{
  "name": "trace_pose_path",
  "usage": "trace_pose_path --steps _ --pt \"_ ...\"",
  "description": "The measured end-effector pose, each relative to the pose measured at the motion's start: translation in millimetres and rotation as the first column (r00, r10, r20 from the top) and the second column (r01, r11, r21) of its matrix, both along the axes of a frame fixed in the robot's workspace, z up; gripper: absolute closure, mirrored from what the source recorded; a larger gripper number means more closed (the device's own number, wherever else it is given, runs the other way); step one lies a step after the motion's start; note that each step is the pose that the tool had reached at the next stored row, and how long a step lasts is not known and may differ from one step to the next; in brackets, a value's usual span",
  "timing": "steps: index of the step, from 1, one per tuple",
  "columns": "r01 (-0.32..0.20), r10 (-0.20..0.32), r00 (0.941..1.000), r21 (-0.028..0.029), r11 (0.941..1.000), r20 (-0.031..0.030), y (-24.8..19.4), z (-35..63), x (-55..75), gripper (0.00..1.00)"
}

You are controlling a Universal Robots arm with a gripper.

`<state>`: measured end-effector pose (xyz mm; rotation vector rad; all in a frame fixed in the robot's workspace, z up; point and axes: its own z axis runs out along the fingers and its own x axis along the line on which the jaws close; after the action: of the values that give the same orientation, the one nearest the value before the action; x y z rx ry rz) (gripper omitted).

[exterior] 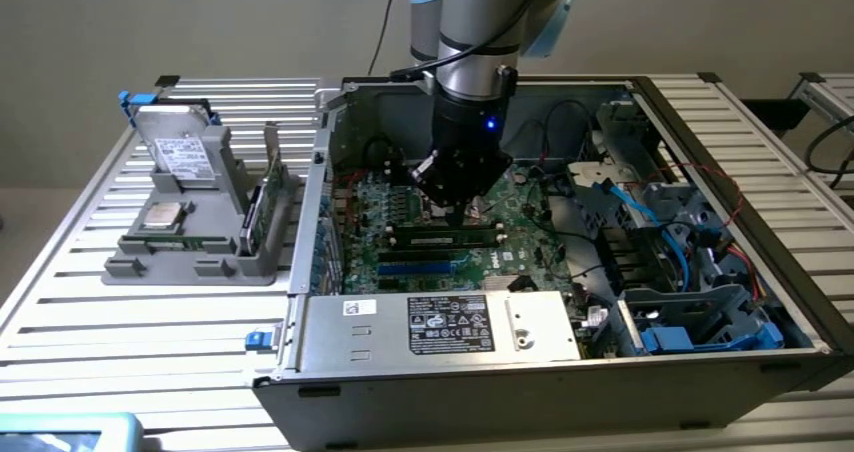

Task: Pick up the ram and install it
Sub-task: 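Press down the ram until it locks into place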

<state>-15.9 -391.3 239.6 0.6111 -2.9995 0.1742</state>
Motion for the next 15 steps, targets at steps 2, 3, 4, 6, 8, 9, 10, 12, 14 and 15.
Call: trace_pose_path --steps 2,3,4,6,8,9,10,12,14,15 --pt "0.018 -0.018 0.9998 -0.0044 0.9998 0.0006 0.0 0.0 0.0 0.89" --pt "0.027 -0.027 0.9996 -0.0066 0.9996 0.0010 0.0 0.0 0.0 0.89" --pt "0.036 -0.036 0.9994 -0.0085 0.9993 0.0013 0.0 0.0 0.0 0.89" --pt "0.055 -0.055 0.9985 -0.0105 0.9985 0.0032 -0.1 0.1 0.0 0.89" --pt "0.072 -0.072 0.9974 -0.0101 0.9974 0.0088 0.0 -0.1 0.0 0.89" --pt "0.080 -0.080 0.9967 -0.0098 0.9968 0.0130 0.0 -0.1 0.0 0.89" --pt "0.088 -0.087 0.9960 -0.0096 0.9961 0.0180 0.0 -0.1 0.0 0.89" --pt "0.103 -0.103 0.9943 -0.0086 0.9946 0.0284 0.0 0.0 0.0 0.89" --pt "0.123 -0.122 0.9919 -0.0081 0.9924 0.0328 0.0 -0.1 0.1 0.89" --pt "0.133 -0.133 0.9906 -0.0080 0.9911 0.0341 0.0 -0.1 0.1 0.89"
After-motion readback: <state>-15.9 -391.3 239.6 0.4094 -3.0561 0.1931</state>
